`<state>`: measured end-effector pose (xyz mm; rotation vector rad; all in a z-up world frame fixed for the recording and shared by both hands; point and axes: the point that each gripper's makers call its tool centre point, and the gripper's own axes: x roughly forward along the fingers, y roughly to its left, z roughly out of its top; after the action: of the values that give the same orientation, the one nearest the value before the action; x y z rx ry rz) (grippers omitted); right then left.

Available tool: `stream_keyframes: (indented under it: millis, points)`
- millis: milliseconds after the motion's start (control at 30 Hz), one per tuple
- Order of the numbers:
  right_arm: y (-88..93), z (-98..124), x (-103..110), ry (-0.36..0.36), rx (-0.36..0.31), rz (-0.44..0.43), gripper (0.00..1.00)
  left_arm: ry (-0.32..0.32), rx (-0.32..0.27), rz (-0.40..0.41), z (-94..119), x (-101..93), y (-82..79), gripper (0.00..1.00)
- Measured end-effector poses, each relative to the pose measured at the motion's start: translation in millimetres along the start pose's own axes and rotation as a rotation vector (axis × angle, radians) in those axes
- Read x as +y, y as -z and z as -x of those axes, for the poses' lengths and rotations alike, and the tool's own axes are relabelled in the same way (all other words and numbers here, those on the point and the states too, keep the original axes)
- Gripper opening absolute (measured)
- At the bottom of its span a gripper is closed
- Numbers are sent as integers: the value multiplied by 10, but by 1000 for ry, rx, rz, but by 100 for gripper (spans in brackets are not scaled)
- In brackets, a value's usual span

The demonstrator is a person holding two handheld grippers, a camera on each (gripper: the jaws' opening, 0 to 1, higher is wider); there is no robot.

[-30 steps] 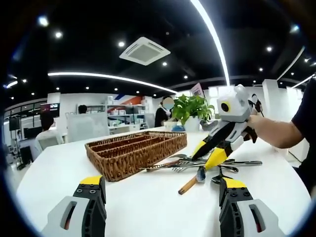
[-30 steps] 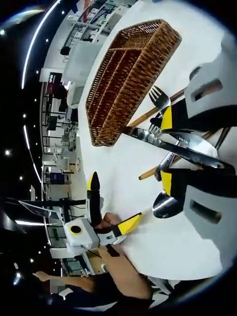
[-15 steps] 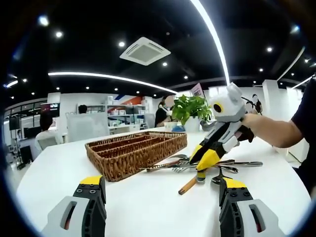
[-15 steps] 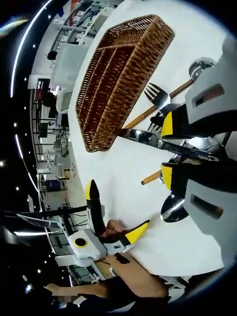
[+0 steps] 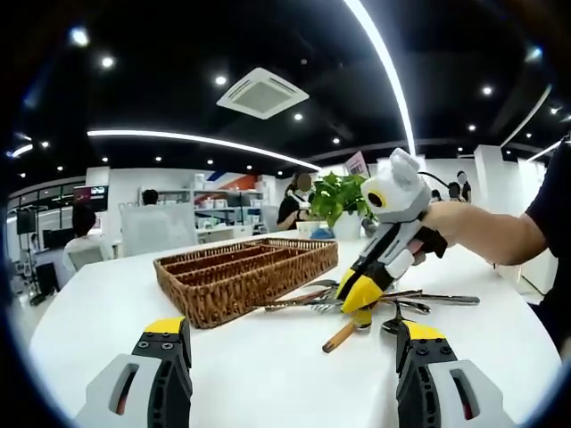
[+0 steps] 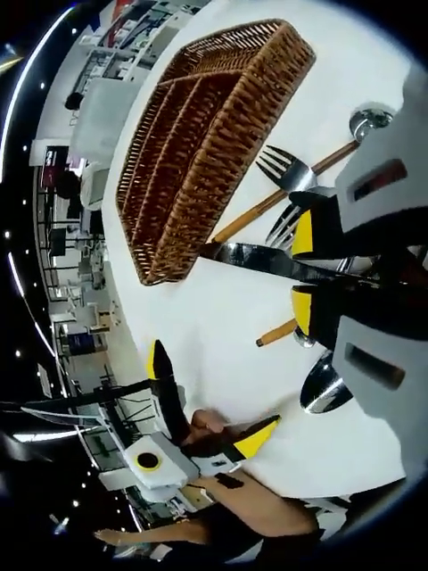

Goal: Arrange the knives, forks, and spoons in their matching storage slots by inserting each utensil handle-first until every utensil is classified and aligned in the correct compartment

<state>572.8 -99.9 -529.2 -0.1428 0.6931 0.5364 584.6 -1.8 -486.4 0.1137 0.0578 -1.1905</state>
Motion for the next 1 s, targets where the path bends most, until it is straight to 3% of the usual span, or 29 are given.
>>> stream_keyframes:
  millis: [300, 467, 700, 900, 967, 1000]
  points:
    - [-1, -12, 50, -36, -26, 88, 7, 1, -1, 3, 4, -10, -1, 100]
    - [-100, 32, 78, -57, -79, 113, 6, -3, -2, 11, 12, -1, -1, 100]
    - [-166, 80, 272, -129, -136, 186, 6, -3, -12, 48, 17, 8, -18, 99]
    - [-166, 83, 472, -183, -149, 267, 6, 4, -40, 148, 38, 5, -86, 86]
    - [-169, 95, 553, -205, -157, 320, 6, 12, -41, 165, 36, -22, -86, 77]
    - [-179, 100, 578, -213, -162, 346, 6, 22, -22, 172, 38, -48, -56, 67]
